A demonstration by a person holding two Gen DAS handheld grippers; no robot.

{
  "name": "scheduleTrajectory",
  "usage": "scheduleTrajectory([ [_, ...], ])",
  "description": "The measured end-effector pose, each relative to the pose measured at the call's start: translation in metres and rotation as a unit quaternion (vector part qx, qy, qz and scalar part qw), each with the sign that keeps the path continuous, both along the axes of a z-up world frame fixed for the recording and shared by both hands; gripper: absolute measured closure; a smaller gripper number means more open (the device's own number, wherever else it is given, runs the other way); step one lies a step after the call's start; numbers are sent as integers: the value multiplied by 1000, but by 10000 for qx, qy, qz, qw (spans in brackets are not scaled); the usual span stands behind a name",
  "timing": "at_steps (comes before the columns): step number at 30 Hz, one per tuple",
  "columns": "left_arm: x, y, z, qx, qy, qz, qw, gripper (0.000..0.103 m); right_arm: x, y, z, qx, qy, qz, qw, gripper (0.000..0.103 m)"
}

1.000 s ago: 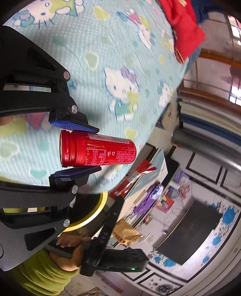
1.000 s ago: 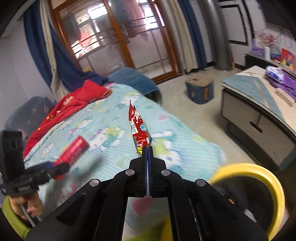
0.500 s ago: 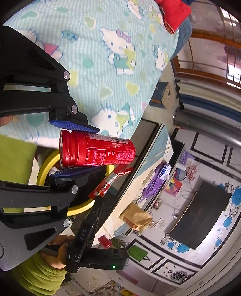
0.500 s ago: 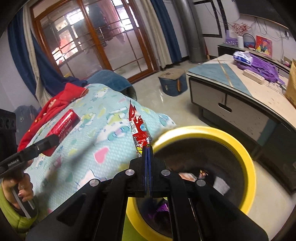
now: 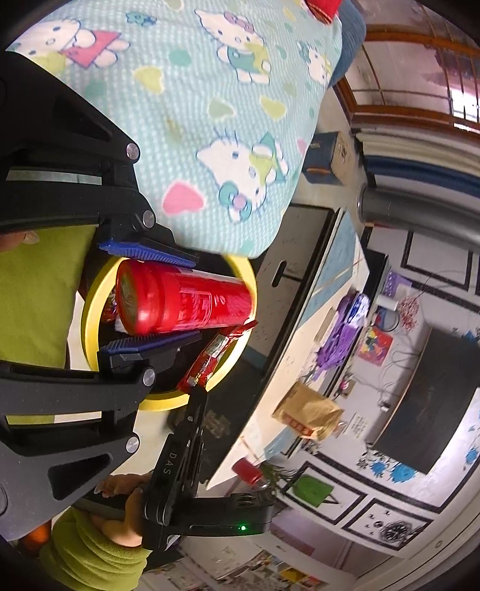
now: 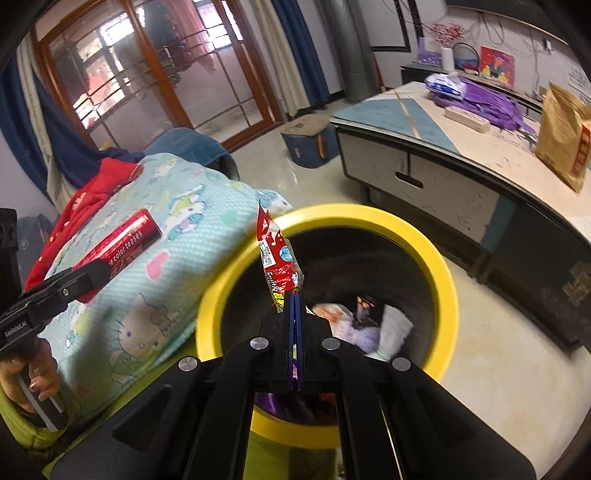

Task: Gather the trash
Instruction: 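Carry the red tube and red wrapper in both tools over the yellow bin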

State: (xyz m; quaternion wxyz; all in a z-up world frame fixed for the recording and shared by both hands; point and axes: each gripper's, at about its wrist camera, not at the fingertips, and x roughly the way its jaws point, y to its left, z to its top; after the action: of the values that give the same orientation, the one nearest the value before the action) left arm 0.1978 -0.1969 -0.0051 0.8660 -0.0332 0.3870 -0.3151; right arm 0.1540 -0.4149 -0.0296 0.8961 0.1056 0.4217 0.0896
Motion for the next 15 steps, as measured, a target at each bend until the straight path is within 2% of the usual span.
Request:
scheduleTrajectory([
  [6,-4,-23,-4,166,-59,-191,9997,78,-19,-17,-8,-145,-86,-196,9997,102],
  [15,6,-65,-18,572,-84,-482,9972,78,-20,-29,-16,129,-49,-320,9994,102],
])
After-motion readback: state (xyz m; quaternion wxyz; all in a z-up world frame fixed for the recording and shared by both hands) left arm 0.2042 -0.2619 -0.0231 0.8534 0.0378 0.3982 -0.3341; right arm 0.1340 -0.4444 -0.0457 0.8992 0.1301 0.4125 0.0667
